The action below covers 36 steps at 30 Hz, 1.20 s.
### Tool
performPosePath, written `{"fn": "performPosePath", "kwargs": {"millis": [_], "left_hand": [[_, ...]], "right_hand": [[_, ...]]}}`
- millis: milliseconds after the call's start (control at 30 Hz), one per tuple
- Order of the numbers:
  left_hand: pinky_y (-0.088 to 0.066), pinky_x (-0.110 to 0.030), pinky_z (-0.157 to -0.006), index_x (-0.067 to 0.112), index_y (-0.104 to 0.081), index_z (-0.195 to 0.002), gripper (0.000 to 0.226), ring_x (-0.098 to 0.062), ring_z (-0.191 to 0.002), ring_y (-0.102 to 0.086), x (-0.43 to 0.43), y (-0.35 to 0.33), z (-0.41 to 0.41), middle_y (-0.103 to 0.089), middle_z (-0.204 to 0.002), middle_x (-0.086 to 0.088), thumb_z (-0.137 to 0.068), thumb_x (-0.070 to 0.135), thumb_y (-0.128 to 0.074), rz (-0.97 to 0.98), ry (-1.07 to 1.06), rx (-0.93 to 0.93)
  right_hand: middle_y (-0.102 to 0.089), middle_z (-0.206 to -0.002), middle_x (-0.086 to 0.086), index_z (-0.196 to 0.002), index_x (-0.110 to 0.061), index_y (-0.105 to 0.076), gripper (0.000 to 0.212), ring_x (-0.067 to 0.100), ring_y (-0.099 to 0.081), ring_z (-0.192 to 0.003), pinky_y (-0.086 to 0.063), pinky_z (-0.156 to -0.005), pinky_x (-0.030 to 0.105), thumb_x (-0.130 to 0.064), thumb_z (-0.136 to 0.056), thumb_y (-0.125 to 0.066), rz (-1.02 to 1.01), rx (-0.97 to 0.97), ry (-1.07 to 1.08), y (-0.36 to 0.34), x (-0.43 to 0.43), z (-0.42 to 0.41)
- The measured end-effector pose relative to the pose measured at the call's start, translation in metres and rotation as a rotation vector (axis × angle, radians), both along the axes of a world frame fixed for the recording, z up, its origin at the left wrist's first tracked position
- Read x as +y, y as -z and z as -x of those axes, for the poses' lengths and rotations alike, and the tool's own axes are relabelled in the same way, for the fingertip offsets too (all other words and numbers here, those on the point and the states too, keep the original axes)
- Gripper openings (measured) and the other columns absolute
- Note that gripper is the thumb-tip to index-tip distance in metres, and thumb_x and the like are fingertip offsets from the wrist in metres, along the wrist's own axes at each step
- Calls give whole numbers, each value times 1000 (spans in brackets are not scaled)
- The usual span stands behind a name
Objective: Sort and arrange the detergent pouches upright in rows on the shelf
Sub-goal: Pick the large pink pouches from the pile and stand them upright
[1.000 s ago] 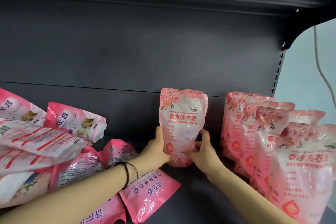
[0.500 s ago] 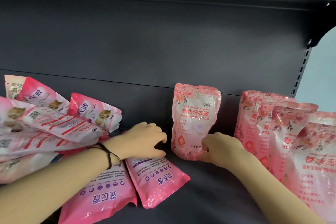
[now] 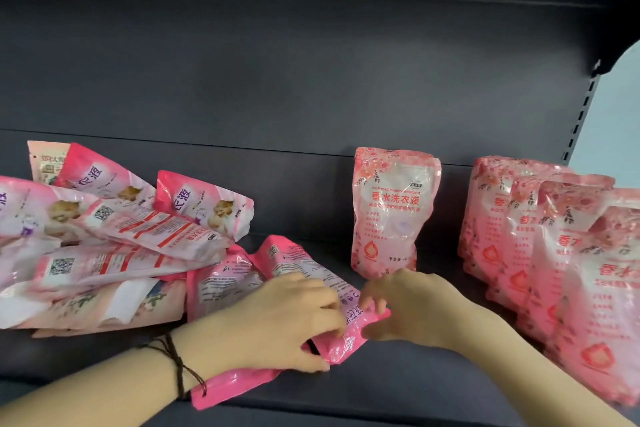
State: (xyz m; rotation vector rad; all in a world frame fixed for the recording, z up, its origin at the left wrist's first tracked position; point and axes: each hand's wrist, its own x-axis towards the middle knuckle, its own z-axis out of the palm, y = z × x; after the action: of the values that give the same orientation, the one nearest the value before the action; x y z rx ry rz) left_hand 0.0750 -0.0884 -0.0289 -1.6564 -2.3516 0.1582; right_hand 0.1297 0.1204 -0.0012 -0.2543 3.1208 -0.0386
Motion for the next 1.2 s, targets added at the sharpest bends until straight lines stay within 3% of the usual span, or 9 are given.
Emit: {"fn": "performPosePath", "kwargs": {"millis": [167,300,400,500,700,900,1000,1067,1200], "left_hand": [[-45,-22,-51,25,-63,-58,14,-9,-55,-54,12,16,-2,-57,-59,11,-70,32,-68,-116,101,240],[-42,-25,-41,17,-57,-59,22,-13,-45,-50,7,1,9,-51,-55,5,-78,19,-68,-500,36,173],[-49,-36,-52,12,-59,-75,26,-16,-58,-56,-3,-15,22,-57,-72,6,-93,27,-47,-670,-114,-49],[-44,-25,-64,14,-60,-85,22,-5,-68,-54,-10,-30,33,-54,-78,15,-97,27,-46,-833,-143,-190],[-39,-10,-64,17,-60,-82,18,1,-70,-55,-9,-67,58,-60,-74,12,-97,18,-50,-1137,-180,-228],[-41,-7,-64,29,-59,-78,23,7,-70,-56,-13,-60,70,-63,-72,18,-98,20,-50,-1271,-162,-361],[-46,-10,-77,31,-67,-87,13,3,-86,-63,-23,-48,78,-70,-87,16,-93,38,-57,-1371,-119,-636],[-48,-20,-84,29,-68,-94,31,-4,-95,-65,-28,-31,82,-72,-94,13,-80,57,-64,-1344,-163,-802],[-49,-34,-82,23,-69,-79,33,-17,-83,-63,-22,-20,83,-67,-77,2,-73,54,-63,-1390,-213,-970]], "right_hand": [[-61,-88,-24,-102,-39,-64,25,-2,-58,-85,-49,-83,24,-53,-81,-63,222,5,98,8,-2,-4],[-69,-86,-19,-94,-35,-71,12,-3,-65,-82,-54,-83,24,-36,-85,-64,500,159,181,14,12,-8],[-71,-92,-20,-94,-38,-68,8,-7,-65,-88,-53,-85,21,-39,-88,-63,714,280,148,10,23,-10],[-69,-105,-22,-105,-38,-65,40,-6,-62,-101,-49,-84,16,-62,-74,-57,965,316,90,0,26,-8],[-67,-119,-17,-124,-30,-57,51,-3,-60,-111,-50,-81,10,-38,-77,-75,1339,251,-53,3,6,15],[-75,-88,-10,-91,-22,-74,12,-2,-67,-75,-46,-56,8,-18,-92,-63,1670,270,-18,13,-31,61],[-75,-92,2,-89,-4,-73,13,9,-67,-85,-53,-71,18,-13,-90,-64,1732,323,37,12,-41,78],[-76,-91,2,-87,-6,-75,12,11,-67,-86,-55,-81,24,-11,-89,-65,1697,351,14,10,-47,81],[-71,-86,12,-84,-5,-73,9,19,-62,-81,-53,-75,29,-9,-88,-66,1721,381,4,0,-54,85]]}}
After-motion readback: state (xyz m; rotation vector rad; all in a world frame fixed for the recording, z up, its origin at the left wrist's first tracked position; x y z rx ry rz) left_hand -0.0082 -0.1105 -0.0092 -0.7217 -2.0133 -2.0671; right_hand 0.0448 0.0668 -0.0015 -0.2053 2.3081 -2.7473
